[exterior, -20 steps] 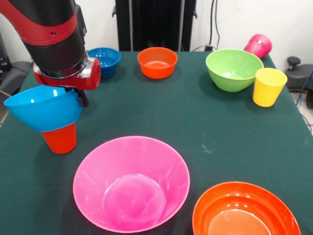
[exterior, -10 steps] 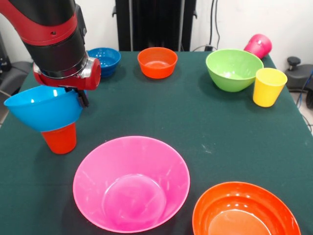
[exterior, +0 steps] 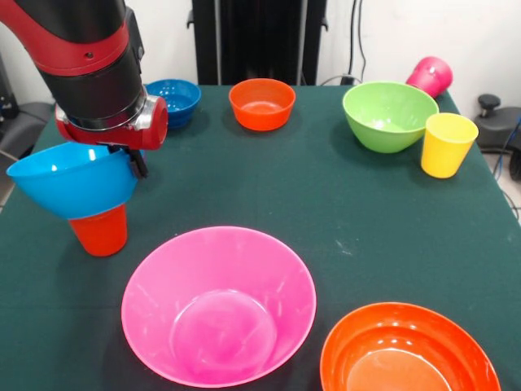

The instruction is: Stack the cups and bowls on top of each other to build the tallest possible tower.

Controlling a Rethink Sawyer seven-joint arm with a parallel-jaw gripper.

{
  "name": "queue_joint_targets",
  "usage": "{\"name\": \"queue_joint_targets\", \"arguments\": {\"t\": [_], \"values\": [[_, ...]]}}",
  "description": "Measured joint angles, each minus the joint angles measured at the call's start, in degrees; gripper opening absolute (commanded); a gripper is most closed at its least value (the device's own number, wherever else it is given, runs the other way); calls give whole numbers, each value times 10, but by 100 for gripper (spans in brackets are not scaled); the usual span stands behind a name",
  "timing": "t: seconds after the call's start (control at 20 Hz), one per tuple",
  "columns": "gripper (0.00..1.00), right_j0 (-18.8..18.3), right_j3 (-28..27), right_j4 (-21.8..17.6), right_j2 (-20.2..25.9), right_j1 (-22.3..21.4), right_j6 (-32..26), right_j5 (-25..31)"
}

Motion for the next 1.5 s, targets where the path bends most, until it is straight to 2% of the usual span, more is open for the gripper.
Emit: {"name": "queue_joint_targets", "arguments": {"t": [0.25,0.3,1.5], "values": [[0,0,0,0,0,0,0,0],[100,0,0,0,0,0,0,0],[100,8,0,0,0,3,0,0]]}}
